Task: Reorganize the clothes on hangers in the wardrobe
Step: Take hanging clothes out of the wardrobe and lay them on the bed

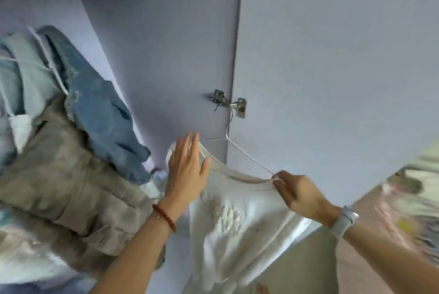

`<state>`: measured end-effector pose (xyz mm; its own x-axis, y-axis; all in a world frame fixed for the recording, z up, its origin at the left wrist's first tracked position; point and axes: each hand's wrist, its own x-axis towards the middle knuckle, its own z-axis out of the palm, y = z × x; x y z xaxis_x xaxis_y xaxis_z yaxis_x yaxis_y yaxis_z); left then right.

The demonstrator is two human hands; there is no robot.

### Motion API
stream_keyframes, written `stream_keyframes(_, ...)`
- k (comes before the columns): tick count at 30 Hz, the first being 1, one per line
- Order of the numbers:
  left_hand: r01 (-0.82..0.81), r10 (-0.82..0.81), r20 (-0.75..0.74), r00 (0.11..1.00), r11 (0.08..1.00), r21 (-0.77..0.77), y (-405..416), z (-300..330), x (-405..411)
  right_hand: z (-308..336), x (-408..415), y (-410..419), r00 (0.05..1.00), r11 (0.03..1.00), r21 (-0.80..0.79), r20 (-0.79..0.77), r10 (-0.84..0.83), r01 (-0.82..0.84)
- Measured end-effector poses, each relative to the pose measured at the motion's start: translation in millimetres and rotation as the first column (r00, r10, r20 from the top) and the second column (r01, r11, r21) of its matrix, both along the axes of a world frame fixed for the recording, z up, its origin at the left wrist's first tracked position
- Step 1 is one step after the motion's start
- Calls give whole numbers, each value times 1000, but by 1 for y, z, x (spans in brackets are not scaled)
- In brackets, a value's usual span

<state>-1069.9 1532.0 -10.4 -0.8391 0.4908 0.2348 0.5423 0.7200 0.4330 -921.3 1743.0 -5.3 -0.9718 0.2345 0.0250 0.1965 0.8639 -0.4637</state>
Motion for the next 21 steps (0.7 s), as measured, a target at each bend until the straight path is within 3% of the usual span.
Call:
stream_keyframes(3,250,-249,22,968,966,-58,50,-18,10,11,68,36,995,988,120,2,-98,97)
stream_keyframes(6,509,-508,23,861,860,-35,103,-27,35,2,136,68,981,943,294,65,-181,154)
stream_keyframes(8,635,-621,152,769,769,-67,136,-36,64,-13,181,84,944,912,307,97,-316,274)
stream_keyframes(10,744,-703,310,640,668,-22,164,-51,103,-26,228,94,890,863,248,8,-456,440)
stream_keyframes(12,811,-769,370,521,582,67,187,-63,147,-32,274,99,806,794,157,-19,-592,587)
stream_keyframes(14,848,-825,375,422,505,158,210,-60,190,-35,317,102,743,741,70,-19,-669,668)
stream_keyframes(18,894,-904,301,304,380,237,272,-29,254,-32,380,112,680,680,-8,-2,-733,733)
stream_keyframes(21,928,-935,275,223,290,234,330,-8,298,-42,426,122,578,589,-98,-119,-808,803)
